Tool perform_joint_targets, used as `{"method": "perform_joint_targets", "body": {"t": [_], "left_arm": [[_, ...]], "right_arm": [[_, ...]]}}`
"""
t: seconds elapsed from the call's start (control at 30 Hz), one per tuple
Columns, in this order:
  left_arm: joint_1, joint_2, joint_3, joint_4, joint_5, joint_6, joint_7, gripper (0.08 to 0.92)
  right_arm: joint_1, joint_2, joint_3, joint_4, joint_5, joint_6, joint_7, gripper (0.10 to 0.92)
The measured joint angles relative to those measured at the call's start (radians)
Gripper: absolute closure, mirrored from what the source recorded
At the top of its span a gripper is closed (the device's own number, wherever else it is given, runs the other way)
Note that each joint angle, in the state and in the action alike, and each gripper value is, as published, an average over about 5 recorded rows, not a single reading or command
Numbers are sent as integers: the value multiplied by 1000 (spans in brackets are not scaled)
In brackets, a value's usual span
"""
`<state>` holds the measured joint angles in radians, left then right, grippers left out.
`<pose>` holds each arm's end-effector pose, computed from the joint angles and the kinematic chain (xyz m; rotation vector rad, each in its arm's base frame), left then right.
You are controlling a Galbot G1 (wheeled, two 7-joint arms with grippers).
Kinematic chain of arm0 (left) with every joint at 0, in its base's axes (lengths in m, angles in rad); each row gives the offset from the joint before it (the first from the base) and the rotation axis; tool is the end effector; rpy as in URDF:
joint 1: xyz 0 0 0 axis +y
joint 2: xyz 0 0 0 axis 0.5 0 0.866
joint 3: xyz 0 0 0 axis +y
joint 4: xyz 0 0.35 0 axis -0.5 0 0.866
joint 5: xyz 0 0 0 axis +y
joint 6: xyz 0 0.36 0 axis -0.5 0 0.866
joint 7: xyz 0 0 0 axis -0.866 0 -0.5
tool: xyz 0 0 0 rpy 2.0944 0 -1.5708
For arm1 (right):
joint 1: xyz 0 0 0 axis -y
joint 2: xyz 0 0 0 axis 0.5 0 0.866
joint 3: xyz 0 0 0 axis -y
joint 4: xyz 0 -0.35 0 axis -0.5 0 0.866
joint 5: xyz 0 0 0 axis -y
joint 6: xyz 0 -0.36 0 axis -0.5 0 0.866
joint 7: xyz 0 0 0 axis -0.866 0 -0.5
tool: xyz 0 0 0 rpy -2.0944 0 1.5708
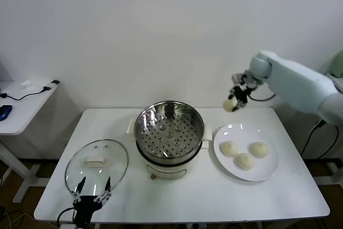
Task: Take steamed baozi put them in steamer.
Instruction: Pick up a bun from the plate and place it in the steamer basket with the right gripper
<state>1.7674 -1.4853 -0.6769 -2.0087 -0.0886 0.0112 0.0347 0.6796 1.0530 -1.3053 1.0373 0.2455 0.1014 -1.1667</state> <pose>0.1153 0.0665 -0.3571 0.0860 -2.8558 -0.0897 0.6164 -0.0034 0.0169 1.5872 -1.2107 1.8069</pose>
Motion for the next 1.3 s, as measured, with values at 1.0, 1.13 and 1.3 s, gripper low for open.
{"method": "perform_joint_targets", "body": {"t": [1.0,1.13,1.3], "left_arm": [[5,-8,11,-6,18,-1,-16,177],[2,-8,9,-7,18,-2,-18,177],[-3,-10,8,-5,18,-3,-22,177]], "right_arm": [[-186,322,9,-92,-486,524,170,465],[-219,356,31,-153,-523,551,186,457],[-242,388,44,-214,-548,577,195,388]]}}
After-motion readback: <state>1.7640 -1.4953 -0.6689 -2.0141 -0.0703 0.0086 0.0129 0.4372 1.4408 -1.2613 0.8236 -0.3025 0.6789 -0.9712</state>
